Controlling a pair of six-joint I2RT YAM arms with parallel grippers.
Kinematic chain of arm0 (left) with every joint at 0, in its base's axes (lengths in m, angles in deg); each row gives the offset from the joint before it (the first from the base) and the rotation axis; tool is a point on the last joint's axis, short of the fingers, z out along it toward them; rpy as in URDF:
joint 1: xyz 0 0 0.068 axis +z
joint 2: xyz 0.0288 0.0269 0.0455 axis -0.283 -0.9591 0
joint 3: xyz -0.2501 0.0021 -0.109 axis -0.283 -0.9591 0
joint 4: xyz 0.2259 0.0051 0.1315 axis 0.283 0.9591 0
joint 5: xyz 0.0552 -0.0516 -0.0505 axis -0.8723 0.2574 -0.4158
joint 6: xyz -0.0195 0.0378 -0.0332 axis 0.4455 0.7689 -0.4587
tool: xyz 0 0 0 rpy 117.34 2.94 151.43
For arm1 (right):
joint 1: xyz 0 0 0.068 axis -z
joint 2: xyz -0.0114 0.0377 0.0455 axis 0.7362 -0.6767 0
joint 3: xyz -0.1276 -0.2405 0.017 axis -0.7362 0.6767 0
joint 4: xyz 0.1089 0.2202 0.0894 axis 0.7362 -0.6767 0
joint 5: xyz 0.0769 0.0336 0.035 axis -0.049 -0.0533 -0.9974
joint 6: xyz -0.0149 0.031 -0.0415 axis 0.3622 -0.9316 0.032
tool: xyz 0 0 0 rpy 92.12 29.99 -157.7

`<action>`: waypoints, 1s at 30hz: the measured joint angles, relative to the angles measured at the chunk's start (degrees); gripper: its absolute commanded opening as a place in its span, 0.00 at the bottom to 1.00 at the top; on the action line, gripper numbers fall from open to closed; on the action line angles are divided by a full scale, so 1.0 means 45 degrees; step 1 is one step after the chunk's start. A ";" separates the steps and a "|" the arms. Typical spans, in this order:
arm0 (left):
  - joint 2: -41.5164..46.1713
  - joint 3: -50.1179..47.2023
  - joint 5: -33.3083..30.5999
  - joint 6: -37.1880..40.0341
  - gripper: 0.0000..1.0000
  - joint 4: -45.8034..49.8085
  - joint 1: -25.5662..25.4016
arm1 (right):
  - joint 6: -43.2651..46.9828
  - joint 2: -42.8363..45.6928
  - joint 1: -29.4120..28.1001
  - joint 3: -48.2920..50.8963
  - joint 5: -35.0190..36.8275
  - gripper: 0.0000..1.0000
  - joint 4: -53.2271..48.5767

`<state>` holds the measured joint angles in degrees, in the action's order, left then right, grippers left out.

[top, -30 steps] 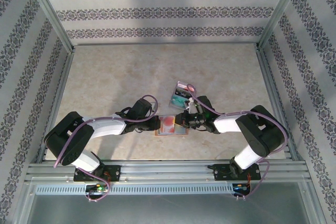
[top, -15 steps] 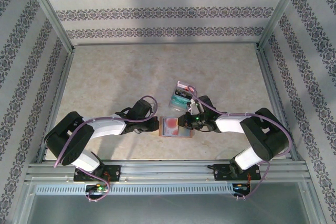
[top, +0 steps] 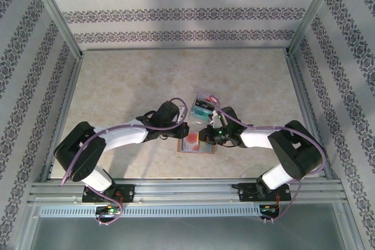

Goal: Take the credit cards out of the card holder

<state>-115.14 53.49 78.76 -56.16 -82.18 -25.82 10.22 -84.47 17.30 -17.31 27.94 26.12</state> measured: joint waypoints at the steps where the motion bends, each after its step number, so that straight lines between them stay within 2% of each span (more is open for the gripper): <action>1: -0.0223 0.0078 0.0000 0.0102 0.01 0.0053 -0.0053 | 0.0000 0.0000 0.0000 -0.0005 0.0000 0.08 0.0000; 11: -0.1243 0.0491 -0.0058 0.0806 0.00 0.0947 -0.0194 | 0.0000 -0.0005 0.0204 -0.0087 -0.0063 0.08 -0.0073; 13: -0.1375 0.0607 -0.0053 0.0884 0.00 0.0996 -0.0194 | 0.0010 -0.0005 0.0277 -0.0087 -0.0117 0.13 -0.0097; 18: -0.1540 0.0831 -0.0087 0.0962 0.00 0.1141 -0.0194 | 0.0083 -0.0019 0.0481 -0.0087 -0.0165 0.13 -0.0151; 22: -0.1642 0.1010 -0.0175 0.1030 0.00 0.1365 -0.0194 | 0.0214 -0.0029 0.0748 -0.0087 -0.0253 0.03 -0.0141; 25: -0.1681 0.1088 -0.0204 0.1088 0.00 0.1438 -0.0194 | 0.0335 -0.0024 0.0894 -0.0087 -0.0311 0.02 -0.0141; 30: -0.1690 0.1093 -0.0204 0.1127 0.00 0.1457 -0.0194 | 0.0296 -0.0024 0.0918 -0.0087 -0.0491 0.16 -0.0126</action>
<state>-122.74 58.40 77.84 -51.09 -75.62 -26.70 11.56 -84.58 21.44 -17.71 25.73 25.55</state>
